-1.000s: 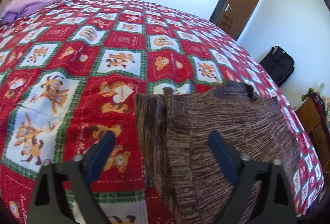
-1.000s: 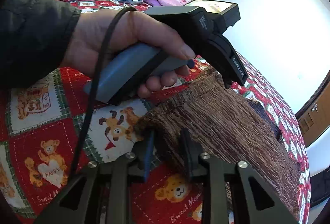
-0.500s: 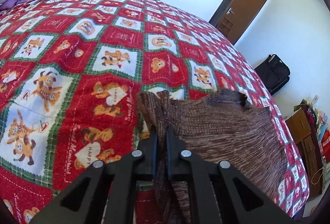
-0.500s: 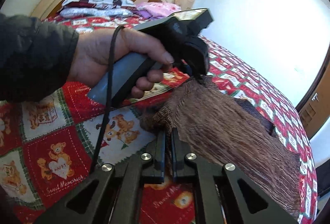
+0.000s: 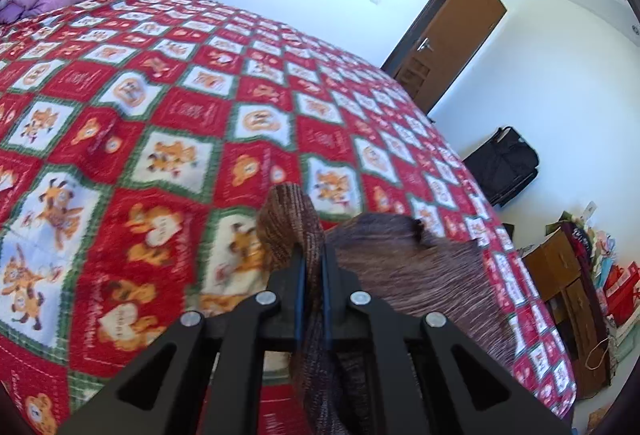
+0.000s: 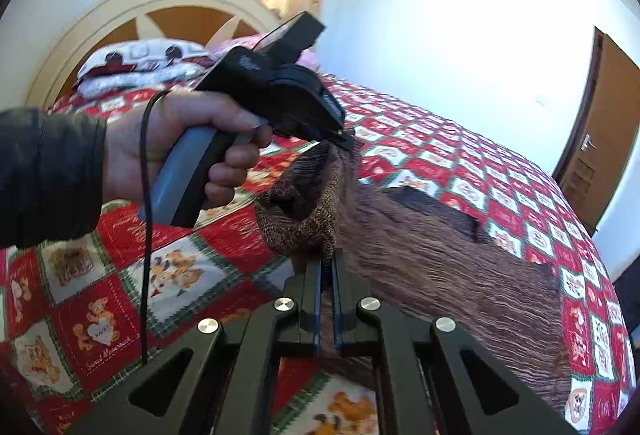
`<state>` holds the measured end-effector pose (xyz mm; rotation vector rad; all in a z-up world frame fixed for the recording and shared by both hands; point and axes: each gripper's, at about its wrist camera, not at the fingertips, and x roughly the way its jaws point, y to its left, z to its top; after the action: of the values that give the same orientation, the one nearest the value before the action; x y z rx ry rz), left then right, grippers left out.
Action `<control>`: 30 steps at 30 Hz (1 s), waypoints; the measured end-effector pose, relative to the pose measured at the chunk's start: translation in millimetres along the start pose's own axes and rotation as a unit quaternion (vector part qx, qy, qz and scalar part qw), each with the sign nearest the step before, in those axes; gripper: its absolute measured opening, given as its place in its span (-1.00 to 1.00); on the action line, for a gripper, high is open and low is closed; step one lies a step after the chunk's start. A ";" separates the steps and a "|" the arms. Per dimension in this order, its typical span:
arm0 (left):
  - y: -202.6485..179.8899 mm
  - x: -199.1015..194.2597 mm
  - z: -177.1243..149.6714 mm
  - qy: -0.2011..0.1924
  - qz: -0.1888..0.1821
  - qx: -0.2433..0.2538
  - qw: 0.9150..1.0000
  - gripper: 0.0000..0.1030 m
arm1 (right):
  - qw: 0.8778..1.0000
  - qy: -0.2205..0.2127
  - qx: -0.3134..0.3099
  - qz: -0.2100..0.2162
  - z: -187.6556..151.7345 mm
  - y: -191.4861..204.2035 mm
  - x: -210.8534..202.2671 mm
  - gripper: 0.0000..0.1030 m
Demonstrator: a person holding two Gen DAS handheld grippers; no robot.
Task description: Fold small clothes
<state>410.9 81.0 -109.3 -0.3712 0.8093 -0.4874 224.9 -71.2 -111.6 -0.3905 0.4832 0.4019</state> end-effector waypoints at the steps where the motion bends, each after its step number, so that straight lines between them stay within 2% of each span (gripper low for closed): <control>1: -5.5 1.2 1.3 -0.001 -0.001 0.002 1.000 -0.85 | 1.000 -0.003 0.006 -0.003 -0.1 -6.5 -3.3 -0.93; 14: -87.7 31.1 15.1 0.002 -0.029 0.041 0.999 -0.85 | 0.995 -0.018 0.087 -0.042 -17.5 -79.3 -35.2 -0.93; 23: -153.4 64.3 13.0 0.023 -0.057 0.083 0.995 -0.85 | 0.985 -0.014 0.157 -0.065 -41.0 -131.7 -57.0 -0.93; 30: -190.1 91.9 7.6 0.047 -0.067 0.105 0.991 -0.85 | 0.975 -0.003 0.206 -0.079 -63.6 -162.3 -67.5 -0.93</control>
<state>419.7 -125.6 -65.6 -0.2096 0.8189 -0.7124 220.9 -256.4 -86.0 -0.0245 0.5112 0.1420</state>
